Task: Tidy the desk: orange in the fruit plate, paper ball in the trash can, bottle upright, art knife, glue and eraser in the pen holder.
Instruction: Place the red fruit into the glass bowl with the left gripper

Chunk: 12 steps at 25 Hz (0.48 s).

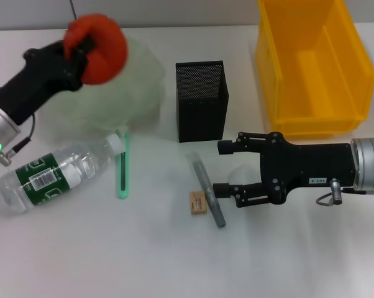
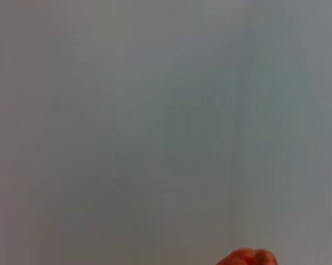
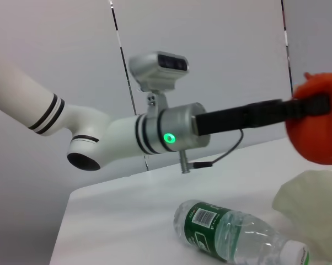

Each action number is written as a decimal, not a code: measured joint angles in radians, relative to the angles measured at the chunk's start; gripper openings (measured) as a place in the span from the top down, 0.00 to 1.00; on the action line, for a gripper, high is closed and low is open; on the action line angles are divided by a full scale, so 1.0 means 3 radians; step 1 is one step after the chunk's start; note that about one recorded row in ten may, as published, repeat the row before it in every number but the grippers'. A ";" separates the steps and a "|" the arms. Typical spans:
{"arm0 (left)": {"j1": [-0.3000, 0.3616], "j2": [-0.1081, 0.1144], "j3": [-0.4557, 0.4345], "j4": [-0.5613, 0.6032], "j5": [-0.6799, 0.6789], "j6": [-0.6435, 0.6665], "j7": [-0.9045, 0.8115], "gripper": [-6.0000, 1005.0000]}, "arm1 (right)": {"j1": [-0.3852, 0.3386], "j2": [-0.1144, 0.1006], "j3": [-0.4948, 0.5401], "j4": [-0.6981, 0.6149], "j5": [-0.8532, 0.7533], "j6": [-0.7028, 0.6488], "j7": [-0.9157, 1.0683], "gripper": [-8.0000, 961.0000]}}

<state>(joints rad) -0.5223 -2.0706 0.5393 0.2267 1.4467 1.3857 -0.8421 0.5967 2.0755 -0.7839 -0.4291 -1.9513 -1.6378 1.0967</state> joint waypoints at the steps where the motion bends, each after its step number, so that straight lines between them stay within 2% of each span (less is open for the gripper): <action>1: -0.0024 0.0000 -0.0001 -0.0039 -0.0090 -0.0122 0.0047 0.94 | 0.0000 0.0000 0.0000 -0.0001 0.0001 0.0000 0.0000 0.18; 3: -0.0100 -0.0005 -0.0001 -0.0094 -0.0187 -0.0438 0.0164 0.94 | 0.0000 0.0000 0.0000 -0.0002 0.0003 0.0000 0.0000 0.18; 12: -0.0213 -0.0022 -0.0008 -0.0167 -0.0290 -0.1029 0.0343 0.93 | 0.0003 0.0000 0.0036 -0.0002 0.0009 -0.0001 0.0000 0.19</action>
<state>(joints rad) -0.5863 -2.0773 0.5369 0.1765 1.3597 1.0771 -0.7392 0.5977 2.0755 -0.7730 -0.4296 -1.9484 -1.6380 1.0967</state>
